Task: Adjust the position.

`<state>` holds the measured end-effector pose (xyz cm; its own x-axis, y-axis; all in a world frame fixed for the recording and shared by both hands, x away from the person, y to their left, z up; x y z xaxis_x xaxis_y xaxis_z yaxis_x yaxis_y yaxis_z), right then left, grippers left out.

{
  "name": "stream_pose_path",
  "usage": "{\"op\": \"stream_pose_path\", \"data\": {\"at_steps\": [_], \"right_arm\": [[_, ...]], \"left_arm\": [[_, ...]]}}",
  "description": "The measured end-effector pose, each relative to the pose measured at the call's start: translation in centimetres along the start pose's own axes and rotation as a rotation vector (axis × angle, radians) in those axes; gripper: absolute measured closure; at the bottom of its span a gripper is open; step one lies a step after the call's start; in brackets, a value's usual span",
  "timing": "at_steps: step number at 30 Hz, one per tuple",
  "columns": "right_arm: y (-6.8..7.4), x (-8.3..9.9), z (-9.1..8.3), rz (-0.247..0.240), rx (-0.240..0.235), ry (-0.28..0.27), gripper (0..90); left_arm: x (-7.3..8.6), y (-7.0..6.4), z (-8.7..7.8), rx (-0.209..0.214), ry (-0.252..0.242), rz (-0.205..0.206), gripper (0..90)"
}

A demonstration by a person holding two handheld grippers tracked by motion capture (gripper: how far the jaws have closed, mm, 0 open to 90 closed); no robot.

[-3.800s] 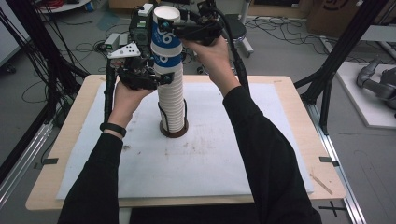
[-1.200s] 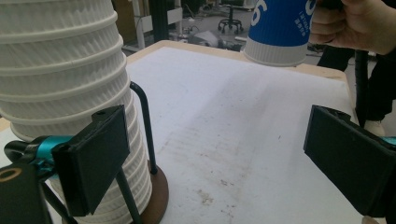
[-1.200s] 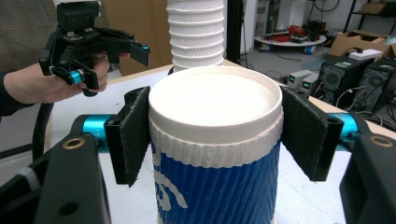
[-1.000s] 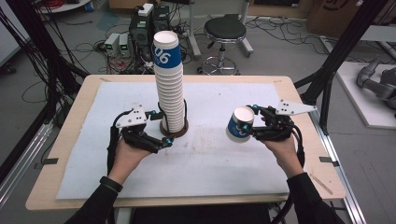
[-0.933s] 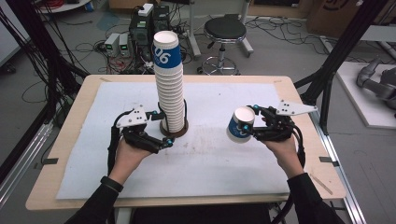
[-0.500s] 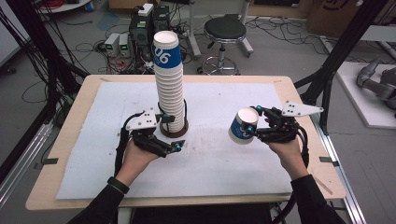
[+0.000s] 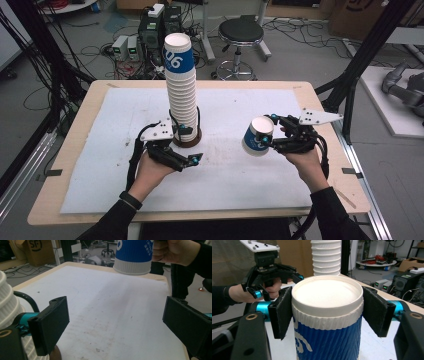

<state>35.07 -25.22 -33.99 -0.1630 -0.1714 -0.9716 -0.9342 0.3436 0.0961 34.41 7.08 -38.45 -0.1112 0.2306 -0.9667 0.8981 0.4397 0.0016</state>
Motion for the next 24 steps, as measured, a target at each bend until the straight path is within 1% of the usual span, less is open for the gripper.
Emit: {"op": "stream_pose_path", "data": {"at_steps": [1,2,3,5,6,12,13,14,15,18,22,24], "right_arm": [[0.1,0.0,0.1,-0.005,-0.001,-0.003,30.2],[0.2,0.0,0.1,0.001,-0.006,0.001,30.1],[0.2,0.0,0.2,-0.003,-0.012,0.002,30.2],[0.3,-0.1,0.2,0.007,-0.027,-0.004,30.1],[0.4,-0.1,0.3,0.003,-0.033,-0.005,30.1],[0.6,-0.1,0.8,0.003,-0.058,-0.001,30.1],[0.7,-0.1,0.9,0.001,-0.065,-0.003,30.2],[0.8,-0.2,1.0,0.001,-0.071,-0.005,30.2],[0.9,-0.2,1.1,-0.001,-0.079,-0.004,30.1],[1.1,-0.2,1.3,-0.006,-0.094,0.0,30.1],[1.4,-0.2,1.7,-0.007,-0.109,0.006,30.1],[1.6,-0.2,1.9,-0.002,-0.118,0.012,30.1]], "left_arm": [[0.0,-0.1,0.2,0.004,-0.001,0.0,7.0],[0.0,-0.2,0.3,0.008,-0.004,-0.001,7.0],[-0.1,-0.3,0.5,0.016,-0.008,-0.008,7.0],[-0.2,-0.6,0.9,0.039,-0.015,-0.019,7.0],[-0.2,-0.8,1.2,0.052,-0.018,-0.023,7.0],[-0.3,-1.8,2.8,0.094,-0.013,-0.009,7.0],[-0.3,-2.0,3.1,0.103,-0.015,-0.014,6.9],[-0.3,-2.1,3.4,0.108,-0.013,-0.01,7.0],[-0.3,-2.3,3.7,0.118,-0.02,-0.027,7.0],[-0.4,-2.8,4.6,0.145,-0.02,-0.025,7.0],[-0.3,-3.4,5.5,0.162,-0.006,-0.008,7.0],[-0.3,-3.6,5.9,0.17,-0.01,-0.017,6.9]]}}
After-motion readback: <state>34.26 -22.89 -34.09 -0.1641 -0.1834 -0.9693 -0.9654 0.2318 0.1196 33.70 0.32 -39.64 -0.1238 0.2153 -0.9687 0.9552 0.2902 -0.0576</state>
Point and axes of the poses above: each handheld gripper's, and its own axes: z roughly forward along the jaws, x roughly out of its underside, y roughly to its left, the point moved 4 cm from there along z, roughly forward along the jaws, and after that the axes turned 6 degrees about -x, right-handed, at the moved point
